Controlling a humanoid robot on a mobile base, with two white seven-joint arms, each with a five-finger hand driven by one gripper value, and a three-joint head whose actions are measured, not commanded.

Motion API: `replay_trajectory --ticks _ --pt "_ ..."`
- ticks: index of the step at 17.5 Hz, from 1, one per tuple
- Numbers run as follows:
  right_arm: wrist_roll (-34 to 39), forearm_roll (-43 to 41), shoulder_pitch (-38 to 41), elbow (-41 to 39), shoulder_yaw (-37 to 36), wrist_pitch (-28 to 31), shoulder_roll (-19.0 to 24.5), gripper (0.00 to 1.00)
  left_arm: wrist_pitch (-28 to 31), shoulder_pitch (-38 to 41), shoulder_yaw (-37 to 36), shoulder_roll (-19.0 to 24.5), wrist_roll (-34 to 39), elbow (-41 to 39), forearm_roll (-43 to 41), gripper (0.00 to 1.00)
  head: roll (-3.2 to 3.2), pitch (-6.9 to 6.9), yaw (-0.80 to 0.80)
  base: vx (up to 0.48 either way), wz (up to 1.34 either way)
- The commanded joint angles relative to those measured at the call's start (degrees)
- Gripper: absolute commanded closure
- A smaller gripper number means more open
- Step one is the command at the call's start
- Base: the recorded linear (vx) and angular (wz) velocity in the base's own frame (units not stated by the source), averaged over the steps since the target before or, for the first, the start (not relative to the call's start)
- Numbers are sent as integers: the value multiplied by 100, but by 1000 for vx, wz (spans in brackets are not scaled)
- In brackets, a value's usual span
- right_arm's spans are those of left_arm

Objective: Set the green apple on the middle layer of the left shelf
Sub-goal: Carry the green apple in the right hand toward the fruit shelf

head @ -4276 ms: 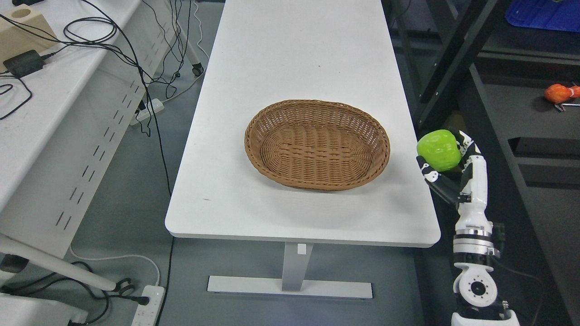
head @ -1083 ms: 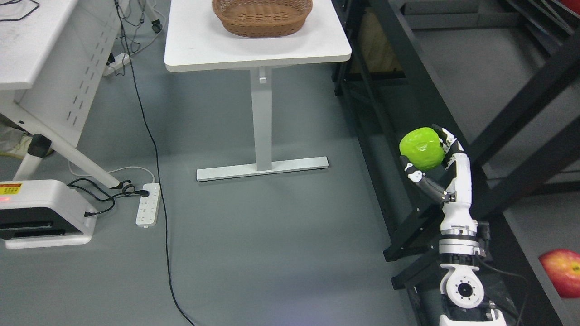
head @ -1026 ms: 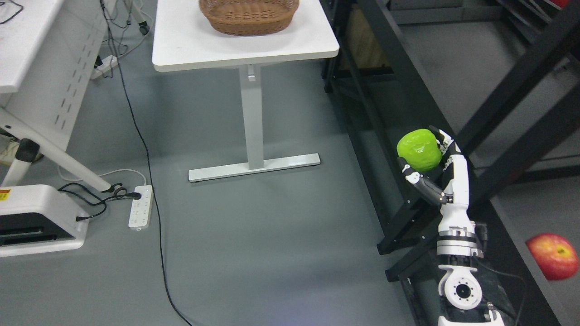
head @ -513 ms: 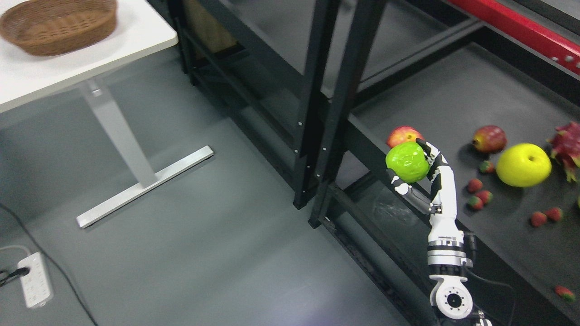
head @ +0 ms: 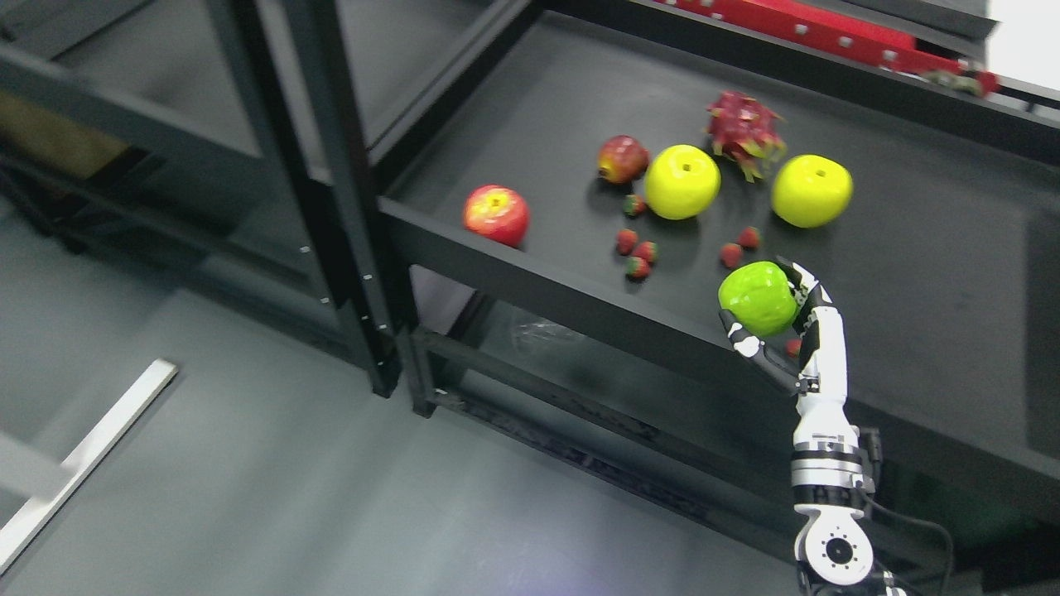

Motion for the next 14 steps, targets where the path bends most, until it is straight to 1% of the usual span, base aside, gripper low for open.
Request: replay_trajectory --ticks 1,5,9,14 --pt "13 -2 7 -47 -172 13 8 100 0 -122 0 100 -4 0 -3 0 0 0 0 37 -789" --pt "4 7 -11 -47 -181 48 8 100 0 -122 0 100 -4 0 -3 0 0 -1 0 84 -532" --pt "13 -2 -28 -47 -242 66 16 100 9 -122 0 100 -4 0 6 0 0 -1 0 117 -306" --pt "13 -2 -37 -47 -242 83 16 100 0 -122 0 100 -4 0 -3 0 0 -2 0 216 -106"
